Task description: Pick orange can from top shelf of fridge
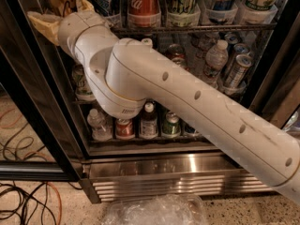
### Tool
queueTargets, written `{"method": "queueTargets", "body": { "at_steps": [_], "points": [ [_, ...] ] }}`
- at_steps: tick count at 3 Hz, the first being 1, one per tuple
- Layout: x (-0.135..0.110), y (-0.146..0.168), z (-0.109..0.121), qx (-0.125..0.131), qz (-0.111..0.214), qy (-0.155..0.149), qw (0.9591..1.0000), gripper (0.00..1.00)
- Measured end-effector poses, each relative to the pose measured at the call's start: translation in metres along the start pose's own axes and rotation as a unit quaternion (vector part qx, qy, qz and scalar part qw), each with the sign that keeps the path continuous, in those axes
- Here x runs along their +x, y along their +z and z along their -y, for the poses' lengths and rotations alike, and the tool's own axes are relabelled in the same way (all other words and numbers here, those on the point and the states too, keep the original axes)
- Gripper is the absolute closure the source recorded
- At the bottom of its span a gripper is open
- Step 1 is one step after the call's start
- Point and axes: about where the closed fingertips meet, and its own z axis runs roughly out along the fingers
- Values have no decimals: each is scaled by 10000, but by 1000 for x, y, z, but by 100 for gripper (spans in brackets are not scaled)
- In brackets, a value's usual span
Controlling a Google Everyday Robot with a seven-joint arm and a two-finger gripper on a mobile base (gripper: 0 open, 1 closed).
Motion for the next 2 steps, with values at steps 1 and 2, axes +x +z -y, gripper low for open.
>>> {"method": "queueTargets", "body": {
  "at_steps": [1, 2],
  "points": [
    [2, 3, 6, 71, 5, 17, 10000, 30],
    [1, 8, 12, 123, 52, 24, 9999, 30]
  ]
}}
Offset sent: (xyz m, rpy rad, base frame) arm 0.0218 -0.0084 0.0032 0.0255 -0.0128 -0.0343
